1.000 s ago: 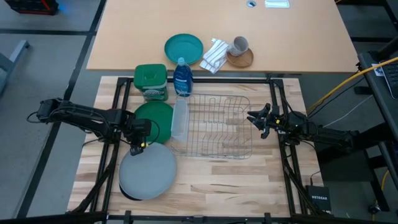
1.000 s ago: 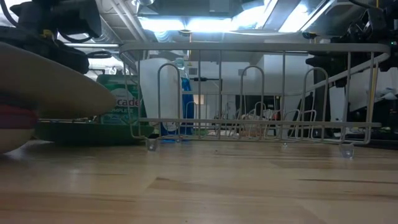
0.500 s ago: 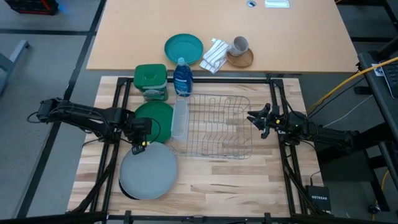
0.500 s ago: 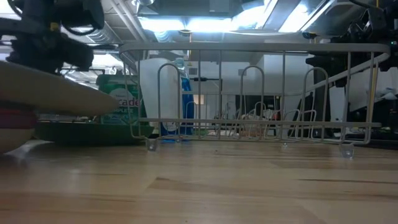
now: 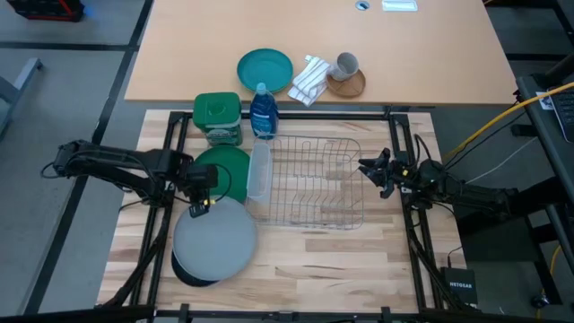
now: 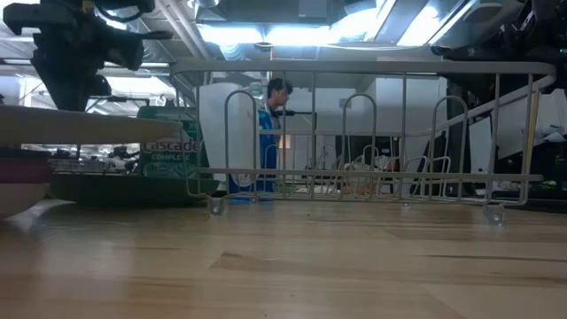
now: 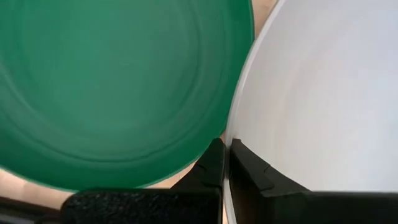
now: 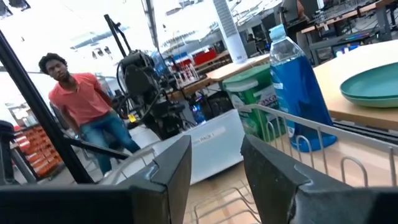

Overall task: Sort dishes
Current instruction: Put the gray plate into the dish rack

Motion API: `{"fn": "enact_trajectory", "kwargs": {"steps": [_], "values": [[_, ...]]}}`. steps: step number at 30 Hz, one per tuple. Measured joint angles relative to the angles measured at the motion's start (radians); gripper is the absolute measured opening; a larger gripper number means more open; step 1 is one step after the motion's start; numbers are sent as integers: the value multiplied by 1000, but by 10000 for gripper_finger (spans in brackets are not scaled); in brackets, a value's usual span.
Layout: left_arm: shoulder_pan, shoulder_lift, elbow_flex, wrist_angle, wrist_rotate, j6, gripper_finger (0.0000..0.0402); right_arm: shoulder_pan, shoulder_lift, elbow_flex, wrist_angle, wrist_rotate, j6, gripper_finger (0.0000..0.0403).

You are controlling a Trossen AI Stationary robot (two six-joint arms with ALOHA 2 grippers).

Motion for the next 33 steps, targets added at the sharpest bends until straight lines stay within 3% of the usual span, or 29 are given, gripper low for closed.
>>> {"fn": "enact_trajectory", "kwargs": {"steps": [20,33], "values": [[-6,0,197,-170,-20,86,0,0,0,0,-3,0,-4,147],[-135,0,203,-263,-87,-63,0,0,0,0,-4,0,-12,147]]}}
